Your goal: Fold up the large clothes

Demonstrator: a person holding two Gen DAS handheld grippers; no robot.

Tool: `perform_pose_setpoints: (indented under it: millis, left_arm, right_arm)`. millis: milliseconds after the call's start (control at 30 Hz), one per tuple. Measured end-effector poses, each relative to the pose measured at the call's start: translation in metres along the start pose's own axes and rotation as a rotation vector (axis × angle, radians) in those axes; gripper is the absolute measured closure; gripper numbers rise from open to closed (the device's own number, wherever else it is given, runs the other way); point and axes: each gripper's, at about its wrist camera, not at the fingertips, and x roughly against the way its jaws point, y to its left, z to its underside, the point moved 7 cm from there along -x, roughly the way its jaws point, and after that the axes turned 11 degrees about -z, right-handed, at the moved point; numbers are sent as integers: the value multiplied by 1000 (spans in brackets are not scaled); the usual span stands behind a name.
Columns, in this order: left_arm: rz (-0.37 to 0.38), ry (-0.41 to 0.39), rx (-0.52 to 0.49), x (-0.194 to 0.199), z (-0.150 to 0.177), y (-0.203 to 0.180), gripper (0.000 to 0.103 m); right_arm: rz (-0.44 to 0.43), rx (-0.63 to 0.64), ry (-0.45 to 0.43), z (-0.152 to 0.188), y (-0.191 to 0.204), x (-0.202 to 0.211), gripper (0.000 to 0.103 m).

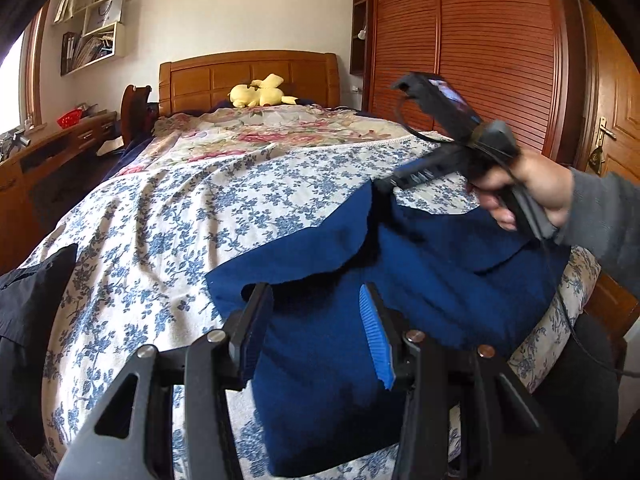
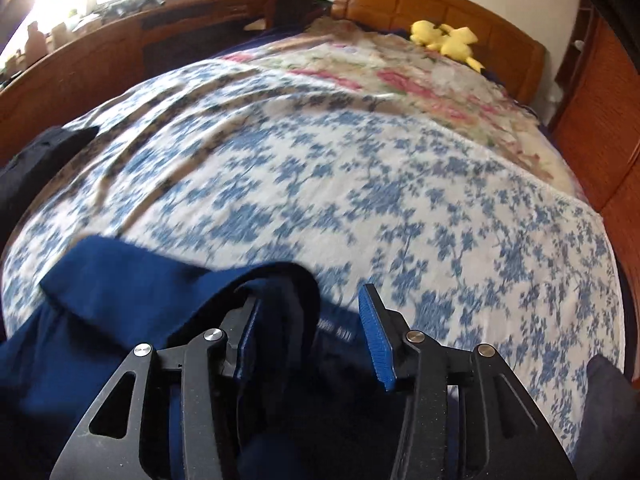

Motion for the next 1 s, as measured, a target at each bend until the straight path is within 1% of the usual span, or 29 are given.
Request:
perform_pose_setpoints:
  millis: [100, 233, 333, 400, 633, 767, 867, 1000]
  left_arm:
    - [17, -3, -3, -3, -1, -8, 59]
    - [43, -4, -13, -9, -2, -23, 59]
    - [58, -6, -19, -12, -4, -35, 59]
    - [71, -11, -19, -14, -5, -42, 59]
    - [111, -34, -20, -20, -13, -72, 59]
    - [128, -36, -25, -26, -14, -89, 59]
    - [137, -22, -40, -34, -12, -101, 59]
    - [149, -2, -69, -42, -7, -117, 59]
  right_arm:
    - [-32, 11, -6, 28, 9, 20, 56]
    - [-35, -9, -36, 71, 9, 54, 54]
    - [0, -60, -61, 98, -6, 79, 53]
    - [40, -87, -69, 116, -22, 96, 53]
    - [157, -211, -82, 153, -85, 134, 53]
    - [179, -266, -80, 170, -104, 144, 53]
    - [157, -303, -73, 179, -109, 141, 53]
    - [98, -343, -35, 191, -109, 124, 53]
